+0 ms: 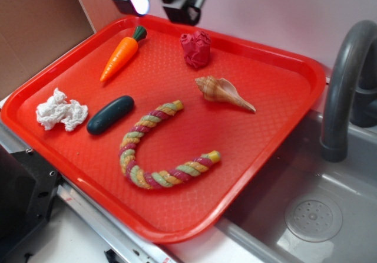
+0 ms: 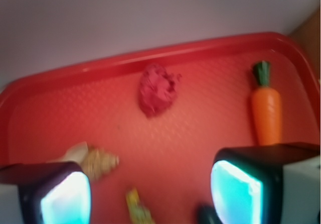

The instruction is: Grab the red paper.

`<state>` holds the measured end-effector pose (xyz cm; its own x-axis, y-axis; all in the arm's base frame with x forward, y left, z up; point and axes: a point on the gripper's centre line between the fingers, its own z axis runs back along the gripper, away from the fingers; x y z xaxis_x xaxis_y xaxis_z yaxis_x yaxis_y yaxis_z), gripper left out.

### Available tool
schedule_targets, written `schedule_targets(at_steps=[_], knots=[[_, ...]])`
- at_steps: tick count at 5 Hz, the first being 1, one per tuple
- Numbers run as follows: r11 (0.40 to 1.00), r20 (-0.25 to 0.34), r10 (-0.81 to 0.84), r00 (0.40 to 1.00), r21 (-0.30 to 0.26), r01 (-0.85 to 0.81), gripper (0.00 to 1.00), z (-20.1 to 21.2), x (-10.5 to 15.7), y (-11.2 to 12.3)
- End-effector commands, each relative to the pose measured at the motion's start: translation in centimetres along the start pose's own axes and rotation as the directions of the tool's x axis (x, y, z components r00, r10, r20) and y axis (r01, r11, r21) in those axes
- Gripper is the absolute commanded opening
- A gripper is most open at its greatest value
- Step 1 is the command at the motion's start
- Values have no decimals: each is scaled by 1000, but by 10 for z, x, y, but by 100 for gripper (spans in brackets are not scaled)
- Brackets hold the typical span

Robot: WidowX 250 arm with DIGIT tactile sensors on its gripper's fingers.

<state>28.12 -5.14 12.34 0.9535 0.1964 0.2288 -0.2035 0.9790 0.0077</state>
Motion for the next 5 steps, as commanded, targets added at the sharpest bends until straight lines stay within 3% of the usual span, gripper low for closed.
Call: schedule_targets(at_steps=[1, 3, 5], knots=[[999, 43, 36, 998, 20, -37, 100, -32, 43, 13], [993, 39, 50, 998, 106, -54, 100, -60, 55, 29], [999, -59, 40, 997, 32, -38, 100, -94, 62, 28]])
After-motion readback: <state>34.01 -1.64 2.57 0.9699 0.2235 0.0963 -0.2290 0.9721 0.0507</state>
